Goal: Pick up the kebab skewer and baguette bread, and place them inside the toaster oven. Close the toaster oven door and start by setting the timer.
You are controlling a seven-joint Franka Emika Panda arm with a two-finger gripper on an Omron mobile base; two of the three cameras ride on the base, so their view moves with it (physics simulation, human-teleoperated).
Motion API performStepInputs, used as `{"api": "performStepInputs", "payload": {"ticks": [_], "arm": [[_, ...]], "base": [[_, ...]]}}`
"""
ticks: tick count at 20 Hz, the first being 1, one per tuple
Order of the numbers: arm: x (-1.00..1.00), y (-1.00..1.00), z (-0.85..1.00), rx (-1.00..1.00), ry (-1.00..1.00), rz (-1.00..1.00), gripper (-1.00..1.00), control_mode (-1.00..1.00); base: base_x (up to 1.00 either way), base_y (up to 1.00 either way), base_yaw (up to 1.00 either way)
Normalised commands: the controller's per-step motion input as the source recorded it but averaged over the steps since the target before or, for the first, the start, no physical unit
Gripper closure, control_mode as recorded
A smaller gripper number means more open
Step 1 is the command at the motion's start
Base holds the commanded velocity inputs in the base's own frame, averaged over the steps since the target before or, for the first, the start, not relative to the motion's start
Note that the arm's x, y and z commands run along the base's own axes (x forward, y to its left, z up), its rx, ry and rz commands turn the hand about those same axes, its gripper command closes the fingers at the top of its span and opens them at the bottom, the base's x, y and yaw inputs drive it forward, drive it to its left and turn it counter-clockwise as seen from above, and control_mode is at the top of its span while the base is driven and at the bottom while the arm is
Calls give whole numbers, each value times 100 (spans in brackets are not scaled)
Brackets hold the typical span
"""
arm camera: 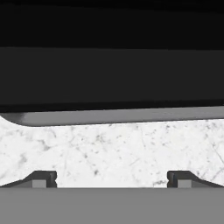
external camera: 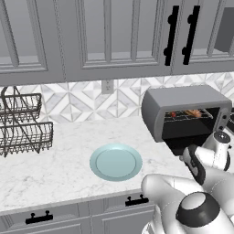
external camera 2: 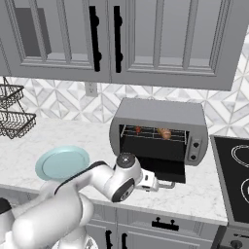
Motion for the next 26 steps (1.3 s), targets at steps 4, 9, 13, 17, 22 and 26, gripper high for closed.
{"api": "performStepInputs", "payload": {"ticks": [4, 9, 13, 17, 22, 26], "arm": [[3, 0, -32, 0, 0, 0, -100, -100], [21, 0, -18, 0, 0, 0, -100, -100], [16, 0, -6, 0, 0, 0, -100, -100], [4, 0, -15, 0, 0, 0, -100, -100], [0, 0, -6, 2, 0, 0, -100, -100], [4, 0, -1, 5, 0, 0, -100, -100]], "base": [[0, 0, 0], [0, 0, 0], [0, 0, 0], [0, 0, 0], [0, 0, 0], [0, 0, 0]]}}
